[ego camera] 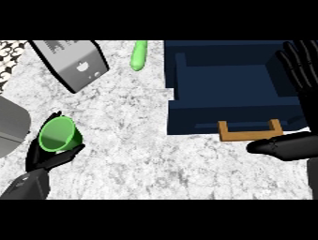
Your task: Pick up the cup, place it into the drawer and close the drawer
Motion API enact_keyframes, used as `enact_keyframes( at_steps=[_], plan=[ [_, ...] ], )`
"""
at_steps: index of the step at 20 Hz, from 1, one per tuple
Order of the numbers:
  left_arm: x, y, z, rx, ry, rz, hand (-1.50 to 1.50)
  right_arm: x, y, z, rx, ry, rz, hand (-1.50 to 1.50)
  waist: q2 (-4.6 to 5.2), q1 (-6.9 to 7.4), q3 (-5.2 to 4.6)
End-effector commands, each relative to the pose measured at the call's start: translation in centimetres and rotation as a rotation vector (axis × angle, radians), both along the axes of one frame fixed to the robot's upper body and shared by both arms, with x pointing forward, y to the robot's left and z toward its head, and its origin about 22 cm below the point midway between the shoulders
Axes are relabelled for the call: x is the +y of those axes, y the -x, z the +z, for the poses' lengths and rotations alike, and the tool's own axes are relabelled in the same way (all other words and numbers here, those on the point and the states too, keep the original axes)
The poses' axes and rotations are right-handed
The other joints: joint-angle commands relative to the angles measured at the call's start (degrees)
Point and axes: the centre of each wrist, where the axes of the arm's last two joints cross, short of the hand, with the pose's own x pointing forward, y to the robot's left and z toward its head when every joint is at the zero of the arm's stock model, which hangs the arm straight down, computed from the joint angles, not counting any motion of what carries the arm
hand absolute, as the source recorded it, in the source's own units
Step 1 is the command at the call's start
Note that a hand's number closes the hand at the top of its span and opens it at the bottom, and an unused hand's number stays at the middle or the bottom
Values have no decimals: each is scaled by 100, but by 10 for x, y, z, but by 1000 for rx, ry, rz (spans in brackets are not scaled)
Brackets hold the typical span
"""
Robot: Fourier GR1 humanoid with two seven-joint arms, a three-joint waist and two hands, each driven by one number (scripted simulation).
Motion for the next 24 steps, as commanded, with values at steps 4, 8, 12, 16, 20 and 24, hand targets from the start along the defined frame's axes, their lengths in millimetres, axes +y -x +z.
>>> enact_keyframes(
  at_steps=[4, 8, 12, 16, 20, 24],
  plan=[
    [2, -10, 9, -225, -81, 29, 150, 4, 9, -4, 11, 10, -3, -150, -2, -28, -1],
    [-6, -14, 9, -266, -241, 154, 150, 2, -7, -5, 4, -2, -14, -150, 14, 50, 5],
    [-37, -12, -4, -321, -145, 162, 150, -4, -2, -3, 3, 0, -18, -150, -4, 26, 7],
    [-62, -37, 8, -371, -84, 129, 150, -1, -2, 0, 5, 10, -9, -150, -22, 52, 14],
    [-72, -67, 34, -441, 12, -47, 150, -6, 1, -2, 17, 2, -24, -150, -69, 109, 25],
    [-97, -92, 57, -461, -4, -165, 150, -28, 5, 9, 24, 11, -42, -150, -106, 161, 36]
  ],
)
